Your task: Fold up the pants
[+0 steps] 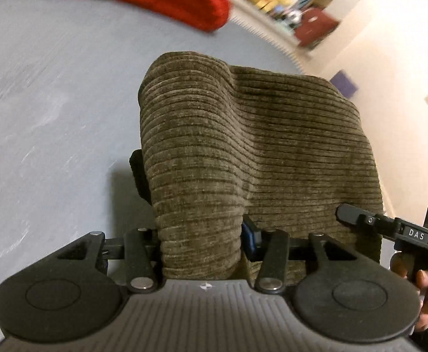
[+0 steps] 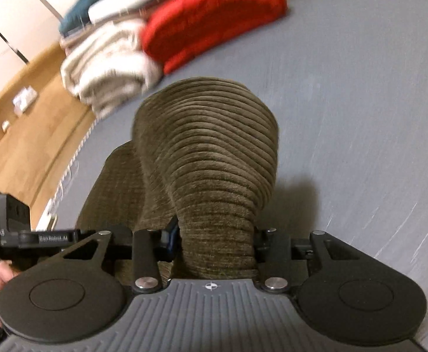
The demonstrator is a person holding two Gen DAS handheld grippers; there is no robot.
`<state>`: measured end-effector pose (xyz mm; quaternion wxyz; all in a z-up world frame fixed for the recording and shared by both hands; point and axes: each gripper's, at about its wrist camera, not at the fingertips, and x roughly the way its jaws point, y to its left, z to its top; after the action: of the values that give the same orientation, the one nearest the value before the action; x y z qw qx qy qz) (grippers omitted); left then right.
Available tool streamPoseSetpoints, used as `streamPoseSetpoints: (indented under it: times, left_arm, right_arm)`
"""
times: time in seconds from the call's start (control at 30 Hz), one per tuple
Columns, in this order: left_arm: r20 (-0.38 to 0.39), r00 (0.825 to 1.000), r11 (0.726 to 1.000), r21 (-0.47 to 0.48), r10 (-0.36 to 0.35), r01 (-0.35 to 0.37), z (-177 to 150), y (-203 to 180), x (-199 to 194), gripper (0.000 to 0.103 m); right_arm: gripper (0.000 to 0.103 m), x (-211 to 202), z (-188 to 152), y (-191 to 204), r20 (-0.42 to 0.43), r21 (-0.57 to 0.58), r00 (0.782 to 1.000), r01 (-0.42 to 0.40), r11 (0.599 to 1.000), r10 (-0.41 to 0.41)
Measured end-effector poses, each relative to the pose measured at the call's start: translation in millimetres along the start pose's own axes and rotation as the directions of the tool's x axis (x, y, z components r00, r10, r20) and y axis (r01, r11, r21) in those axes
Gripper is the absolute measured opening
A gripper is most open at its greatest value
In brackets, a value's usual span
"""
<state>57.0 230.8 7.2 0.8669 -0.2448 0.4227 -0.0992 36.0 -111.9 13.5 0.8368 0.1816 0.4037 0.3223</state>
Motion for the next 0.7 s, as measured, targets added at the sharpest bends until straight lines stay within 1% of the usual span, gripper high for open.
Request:
streamPoseSetpoints:
  times: [0.03,0.1,0.17,0.23,0.3,0.33,0.37,0.4,0.43,0.47,0.5,0.53,0.57,0.6,0.63,0.67,0.7]
  left_arm:
    - [0.014,1.0,1.0,0.01,-0.009,0.009,5.6,-6.9,4.4,0.052]
    - [0.044,0.999,0.999,0.039,-0.014,0.012,19.3,-22.5,13.1,0.052]
    - [0.065,0.998,0.998,0.055,-0.018,0.014,31.0,-31.5,22.1,0.052]
    - [0.071,0.997,0.998,0.059,-0.022,0.018,41.4,-37.0,34.1,0.052]
    - [0.077,0.997,0.998,0.064,0.0,-0.005,47.1,-42.4,50.0,0.053]
    - [0.074,0.997,0.998,0.061,0.021,-0.026,48.6,-41.0,55.2,0.057]
    - [0.068,0.996,0.997,0.057,0.057,-0.061,47.8,-40.3,67.0,0.06]
    - [0.07,0.99,0.991,0.054,0.123,-0.126,48.7,-41.2,74.6,0.063]
    - [0.077,0.977,0.978,0.049,0.199,-0.203,49.5,-41.4,76.5,0.067]
    - [0.101,0.954,0.956,0.051,0.283,-0.289,50.3,-41.0,75.6,0.067]
    - [0.118,0.938,0.94,0.062,0.327,-0.336,51.4,-42.5,72.7,0.067]
    - [0.136,0.931,0.933,0.077,0.34,-0.352,52.6,-44.8,67.7,0.067]
    - [0.151,0.934,0.937,0.086,0.323,-0.338,53.5,-48.4,63.6,0.067]
    - [0.157,0.945,0.947,0.1,0.288,-0.305,52.0,-50.9,57.9,0.066]
    - [0.15,0.956,0.955,0.121,0.254,-0.272,47.3,-51.1,50.9,0.065]
    - [0.14,0.965,0.958,0.15,0.224,-0.244,44.9,-53.8,48.0,0.062]
    - [0.127,0.972,0.956,0.194,0.196,-0.219,40.5,-57.8,44.9,0.054]
  right_arm:
    - [0.044,-8.3,7.1,-2.1,0.031,-0.021,0.999,0.009,1.0,-0.009]
    - [0.044,-18.1,18.1,-11.7,0.07,-0.022,0.997,0.029,0.999,-0.027]
    - [0.044,-23.1,30.4,-21.2,0.091,-0.002,0.995,0.043,0.999,-0.043]
    - [0.044,-23.0,41.1,-31.8,0.109,0.009,0.993,0.054,0.999,-0.054]
    - [0.045,-18.5,51.1,-40.7,0.118,0.009,0.991,0.069,0.998,-0.07]
    - [0.049,-13.6,54.5,-45.0,0.116,0.007,0.99,0.077,0.997,-0.077]
    - [0.051,-5.0,57.8,-51.5,0.107,0.007,0.99,0.095,0.995,-0.095]
    - [0.058,6.2,60.9,-55.3,0.099,0.017,0.987,0.129,0.992,-0.13]
    - [0.063,12.4,63.3,-61.9,0.101,0.038,0.978,0.179,0.983,-0.182]
    - [0.063,14.9,65.3,-68.2,0.129,0.075,0.961,0.238,0.968,-0.246]
    - [0.065,16.3,67.0,-72.4,0.148,0.104,0.945,0.277,0.955,-0.29]
    - [0.065,14.9,68.1,-77.6,0.146,0.117,0.942,0.287,0.951,-0.302]
    - [0.065,13.7,69.1,-80.5,0.136,0.116,0.948,0.274,0.955,-0.289]
    - [0.065,12.5,68.8,-80.1,0.127,0.099,0.954,0.259,0.961,-0.27]
    - [0.064,11.4,67.4,-76.3,0.119,0.057,0.962,0.24,0.969,-0.246]
    - [0.064,12.1,66.0,-69.5,0.11,0.007,0.968,0.227,0.974,-0.226]
    - [0.064,13.0,64.1,-63.3,0.098,-0.043,0.973,0.212,0.976,-0.207]
